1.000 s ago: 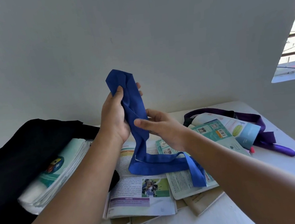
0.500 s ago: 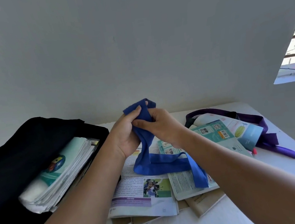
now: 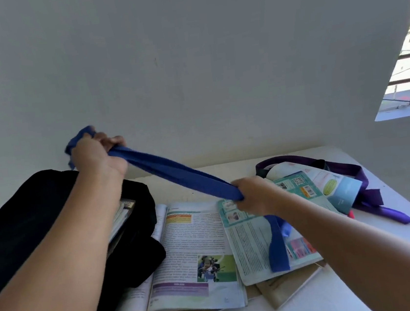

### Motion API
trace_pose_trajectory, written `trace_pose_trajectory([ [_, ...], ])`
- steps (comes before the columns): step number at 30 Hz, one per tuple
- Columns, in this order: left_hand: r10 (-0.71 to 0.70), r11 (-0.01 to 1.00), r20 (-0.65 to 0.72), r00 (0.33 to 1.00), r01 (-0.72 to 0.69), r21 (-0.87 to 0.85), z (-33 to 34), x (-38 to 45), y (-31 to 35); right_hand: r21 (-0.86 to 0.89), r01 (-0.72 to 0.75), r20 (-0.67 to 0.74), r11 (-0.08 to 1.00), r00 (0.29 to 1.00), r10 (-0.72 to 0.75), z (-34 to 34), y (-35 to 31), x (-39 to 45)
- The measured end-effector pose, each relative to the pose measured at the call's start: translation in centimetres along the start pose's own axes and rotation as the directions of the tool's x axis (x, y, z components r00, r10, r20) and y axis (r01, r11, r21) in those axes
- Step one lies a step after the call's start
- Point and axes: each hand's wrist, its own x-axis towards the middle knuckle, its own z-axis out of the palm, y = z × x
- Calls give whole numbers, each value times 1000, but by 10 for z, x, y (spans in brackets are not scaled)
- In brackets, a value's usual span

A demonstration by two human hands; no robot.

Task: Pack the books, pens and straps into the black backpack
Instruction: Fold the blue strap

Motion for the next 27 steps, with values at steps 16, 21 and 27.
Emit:
trace_pose_trajectory([
  [16,-62,193,582,811,-562,804,-19,-30,-74,621,-12,44,784,999,-20,-23,-34,-7],
  [21,-314,-71,692,650,-743,666,-19,-60,-96,984,-118,117,131,993,16,-32,-58,8],
  [27,-394,-130,697,600,-787,604,-15,-69,-96,956,-41,27,-290,998,-51,-28,-55,3],
])
